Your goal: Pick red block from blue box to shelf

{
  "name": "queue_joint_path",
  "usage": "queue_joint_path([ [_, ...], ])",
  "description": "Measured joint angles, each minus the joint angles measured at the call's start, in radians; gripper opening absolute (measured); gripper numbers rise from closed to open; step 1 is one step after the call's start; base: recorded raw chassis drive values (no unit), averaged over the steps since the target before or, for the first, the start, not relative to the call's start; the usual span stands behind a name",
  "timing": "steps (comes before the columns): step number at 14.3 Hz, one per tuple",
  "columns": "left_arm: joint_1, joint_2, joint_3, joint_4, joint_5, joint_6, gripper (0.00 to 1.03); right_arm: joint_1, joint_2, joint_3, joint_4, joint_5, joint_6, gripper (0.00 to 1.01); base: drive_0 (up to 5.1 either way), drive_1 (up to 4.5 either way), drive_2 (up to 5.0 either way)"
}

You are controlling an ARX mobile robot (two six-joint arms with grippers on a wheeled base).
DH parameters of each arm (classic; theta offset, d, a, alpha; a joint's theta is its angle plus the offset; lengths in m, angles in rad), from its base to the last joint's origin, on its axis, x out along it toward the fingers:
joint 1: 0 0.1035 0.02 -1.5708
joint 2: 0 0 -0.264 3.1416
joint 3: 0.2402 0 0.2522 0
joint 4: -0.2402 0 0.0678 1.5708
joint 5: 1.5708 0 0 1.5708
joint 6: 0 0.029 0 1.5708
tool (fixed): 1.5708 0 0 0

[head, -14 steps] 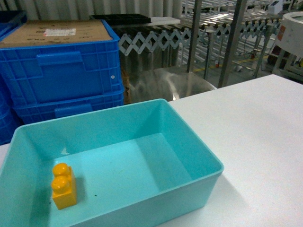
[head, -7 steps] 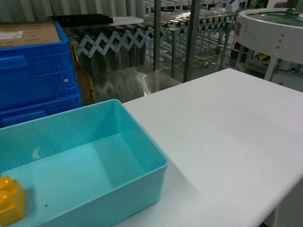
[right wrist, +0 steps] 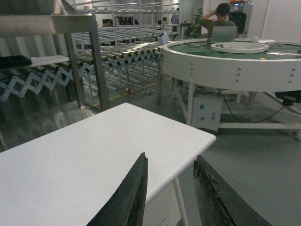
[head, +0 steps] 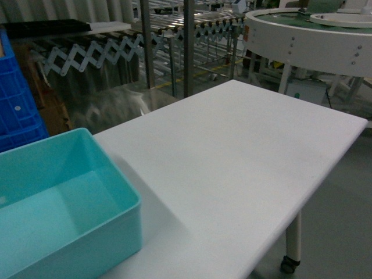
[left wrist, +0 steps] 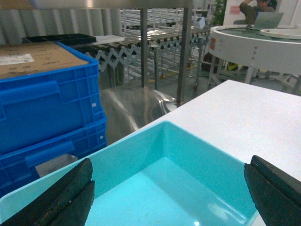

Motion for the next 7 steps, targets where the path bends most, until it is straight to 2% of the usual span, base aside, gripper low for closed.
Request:
queue_joint_path([
  [7,0.0,0.0,0.0,0.0,0.0,0.0,0.98,0.0,0.0,0.0,0.0,0.0,0.0,0.26,-1.6,-1.65,-1.6],
])
